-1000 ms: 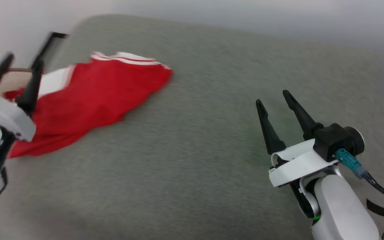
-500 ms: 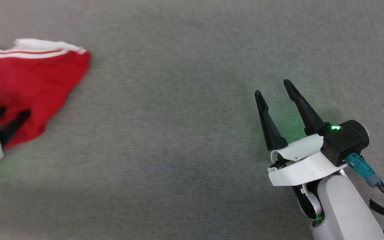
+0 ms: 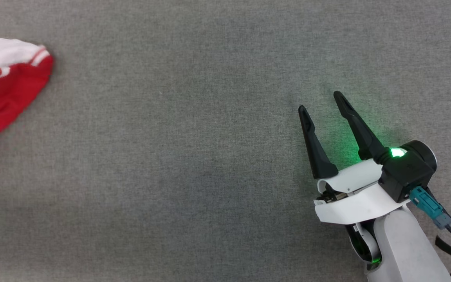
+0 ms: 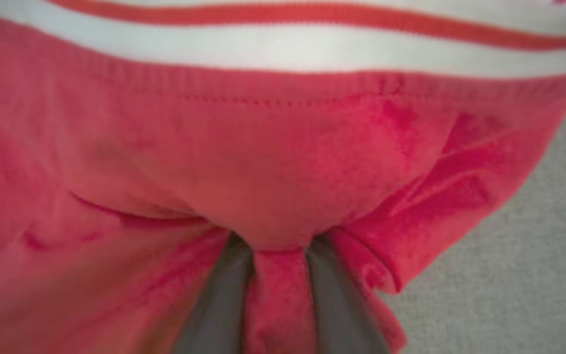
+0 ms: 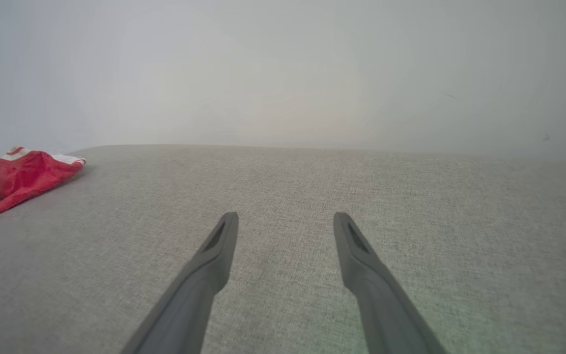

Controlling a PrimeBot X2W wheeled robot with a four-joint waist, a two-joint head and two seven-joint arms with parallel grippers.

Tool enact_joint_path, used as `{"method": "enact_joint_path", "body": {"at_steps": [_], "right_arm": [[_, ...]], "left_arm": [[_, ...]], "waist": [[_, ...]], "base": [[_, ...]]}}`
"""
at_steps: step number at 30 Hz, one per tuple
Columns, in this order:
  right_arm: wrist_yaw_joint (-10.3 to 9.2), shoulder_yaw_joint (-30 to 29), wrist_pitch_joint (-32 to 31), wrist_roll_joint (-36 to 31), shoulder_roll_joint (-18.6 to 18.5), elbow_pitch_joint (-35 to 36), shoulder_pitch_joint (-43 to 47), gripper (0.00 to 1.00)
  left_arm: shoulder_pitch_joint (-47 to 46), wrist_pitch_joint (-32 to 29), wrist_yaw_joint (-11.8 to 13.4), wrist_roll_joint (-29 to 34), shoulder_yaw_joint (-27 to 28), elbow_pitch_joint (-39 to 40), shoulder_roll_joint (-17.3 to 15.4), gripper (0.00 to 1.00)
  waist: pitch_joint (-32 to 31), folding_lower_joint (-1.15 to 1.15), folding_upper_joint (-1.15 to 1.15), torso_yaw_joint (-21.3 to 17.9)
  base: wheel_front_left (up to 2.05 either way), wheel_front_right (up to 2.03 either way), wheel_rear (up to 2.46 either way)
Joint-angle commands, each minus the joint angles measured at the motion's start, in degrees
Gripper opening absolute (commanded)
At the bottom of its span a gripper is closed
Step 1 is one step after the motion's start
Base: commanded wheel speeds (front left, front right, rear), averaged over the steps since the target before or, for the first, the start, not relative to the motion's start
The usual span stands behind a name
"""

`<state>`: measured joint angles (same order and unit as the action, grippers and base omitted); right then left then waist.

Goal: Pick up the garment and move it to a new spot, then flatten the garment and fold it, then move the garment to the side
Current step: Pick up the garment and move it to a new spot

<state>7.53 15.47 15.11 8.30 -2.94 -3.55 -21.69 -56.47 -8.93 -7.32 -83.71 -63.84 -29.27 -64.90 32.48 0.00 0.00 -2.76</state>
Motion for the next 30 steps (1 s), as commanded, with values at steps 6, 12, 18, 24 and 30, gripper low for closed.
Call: {"method": "enact_joint_path", "body": {"at_steps": [6,12,18,24,30], "right_arm": [[-0.08,-0.13,0.06,0.9,0.04,-2.36,-0.3,1.0],[-0.08,-0.8,0.06,3.32,0.06,-4.67,0.41,1.0],[-0.08,-2.72,0.06,5.76,0.03,-4.21,2.63,1.0],[-0.08,-4.2,0.06,8.14,0.04,-1.47,5.89,1.0],[-0.08,-6.26,0.06,10.92,0.09,3.52,8.9,1.0]], "left_arm": [[-1.62,7.78,-0.5,2.33,-3.79,0.64,6.22,0.0],[-4.83,14.87,-0.11,3.43,-5.04,4.64,3.8,0.0],[-8.51,17.45,-0.13,7.89,-7.97,15.17,2.27,0.0],[-10.57,12.56,-0.13,14.44,-9.27,25.82,2.0,0.0],[-9.48,5.38,-0.12,18.38,-9.47,36.72,3.03,0.0]], "waist": [[-6.18,0.0,0.0,2.45],[-11.77,0.0,0.0,3.21],[-14.06,0.0,0.0,2.26],[-13.78,0.0,0.0,-1.51],[-11.15,0.0,0.0,-7.59]], "base": [[0.0,0.0,0.0],[0.0,0.0,0.0],[0.0,0.0,0.0],[0.0,0.0,0.0],[0.0,0.0,0.0]]}}
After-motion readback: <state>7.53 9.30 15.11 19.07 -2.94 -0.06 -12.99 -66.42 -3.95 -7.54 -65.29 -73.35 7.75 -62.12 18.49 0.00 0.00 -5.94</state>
